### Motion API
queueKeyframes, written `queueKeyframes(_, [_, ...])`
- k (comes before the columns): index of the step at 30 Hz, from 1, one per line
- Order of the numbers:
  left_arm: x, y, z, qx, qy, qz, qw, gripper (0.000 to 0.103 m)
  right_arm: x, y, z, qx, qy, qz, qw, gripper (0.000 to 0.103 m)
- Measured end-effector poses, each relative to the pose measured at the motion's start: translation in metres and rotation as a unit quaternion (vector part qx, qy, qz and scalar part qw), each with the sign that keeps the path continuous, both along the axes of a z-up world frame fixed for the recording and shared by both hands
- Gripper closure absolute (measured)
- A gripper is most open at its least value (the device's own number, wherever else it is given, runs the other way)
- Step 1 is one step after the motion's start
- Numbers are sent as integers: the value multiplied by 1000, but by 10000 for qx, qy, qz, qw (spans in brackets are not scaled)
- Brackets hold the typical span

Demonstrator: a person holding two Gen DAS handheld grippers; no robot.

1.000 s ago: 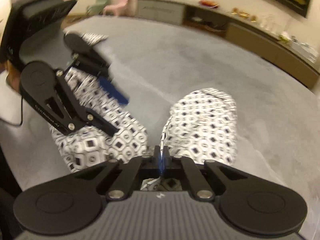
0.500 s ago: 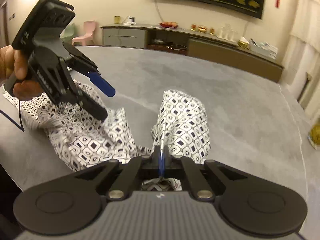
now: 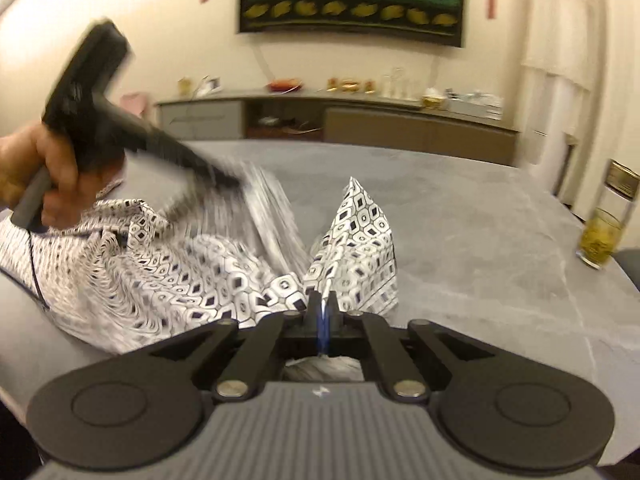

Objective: Fold clothes

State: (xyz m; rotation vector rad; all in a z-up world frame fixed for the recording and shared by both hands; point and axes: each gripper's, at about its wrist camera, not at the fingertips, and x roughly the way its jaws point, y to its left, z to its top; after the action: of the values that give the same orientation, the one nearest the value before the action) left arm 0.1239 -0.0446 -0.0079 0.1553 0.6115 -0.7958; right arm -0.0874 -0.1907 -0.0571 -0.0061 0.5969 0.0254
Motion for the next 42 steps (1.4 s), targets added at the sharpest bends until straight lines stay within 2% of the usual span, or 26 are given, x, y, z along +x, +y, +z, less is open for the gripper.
queueKeyframes(1, [8,10,16,-180,-224,497,9984,103,-1,-3,-1,78,18,-125,9999,102])
queueKeyframes(3, [24,25,44,-458,-642,1378,9873,103,1,-11,-6,358,217,-452,9981,102])
queueKeyframes(5, [38,30,58,-621,-888,1776,9781,103,6,-19,-14,652,585,-774,9931,102])
queueKeyframes(6, [45,29,60,-633,-935,1814,9769,103,7,-20,-19,750,790,-896,9900,102])
queueKeyframes(8, [61,15,48,-389,-525,1383,9882,101,13,-20,-31,878,1247,-975,9835,98])
queueKeyframes(10, [62,15,32,-160,-312,1184,9923,74,16,-21,-33,918,1457,-1035,9796,86])
queueKeyframes(11, [61,16,25,-58,-241,1117,9934,70,17,-22,-29,904,1451,-1060,9796,72])
queueKeyframes(13, [59,27,17,108,-136,1043,9944,70,15,-27,-12,839,1146,-1115,9836,55])
queueKeyframes(15, [54,59,29,109,-165,1150,9932,66,18,-31,11,510,706,-1116,9899,55])
queueKeyframes(16, [50,81,38,21,-241,1263,9917,58,20,-32,21,306,480,-1087,9924,54])
queueKeyframes(18, [42,137,53,-10,-410,1786,9831,48,35,-33,41,7,128,-952,9954,48])
queueKeyframes(20, [40,189,58,201,-465,2446,9683,42,77,-40,48,-32,147,-628,9979,35])
queueKeyframes(21, [42,217,56,387,-373,2821,9579,41,98,-44,51,-48,172,-460,9988,33])
queueKeyframes(22, [46,243,49,583,-228,3176,9462,41,124,-46,48,-37,323,-251,9992,26])
queueKeyframes(23, [50,268,39,776,-69,3517,9329,41,154,-46,40,-69,568,-25,9984,24])
queueKeyframes(24, [53,289,29,916,100,3742,9228,41,182,-45,31,-86,801,63,9967,24])
queueKeyframes(25, [55,304,14,1039,290,3834,9172,42,210,-45,22,-102,1031,140,9945,24])
queueKeyframes(27, [60,321,-14,1318,584,3835,9122,44,250,-47,3,-132,1337,29,9909,24])
queueKeyframes(29, [63,317,-35,1567,626,3567,9188,45,274,-48,-19,-100,1506,-100,9885,25])
queueKeyframes(32, [75,294,-48,1569,610,3050,9374,43,300,-45,-42,-38,1671,-186,9858,25])
queueKeyframes(34, [92,268,-61,1687,603,2820,9425,41,308,-39,-51,-68,1736,-54,9848,29])
queueKeyframes(36, [107,253,-75,1776,633,2737,9432,39,305,-35,-56,-214,1682,171,9854,35])
queueKeyframes(37, [113,250,-78,1711,632,2742,9442,36,304,-33,-58,-281,1660,288,9853,41])
queueKeyframes(38, [121,248,-80,1594,743,2764,9448,36,304,-32,-55,-321,1672,428,9845,61])
queueKeyframes(40, [137,247,-82,1407,1001,2817,9439,43,302,-31,-50,-615,1732,588,9812,90])
queueKeyframes(42, [141,251,-80,1706,781,3008,9351,42,303,-36,-49,-1115,1737,515,9771,93])
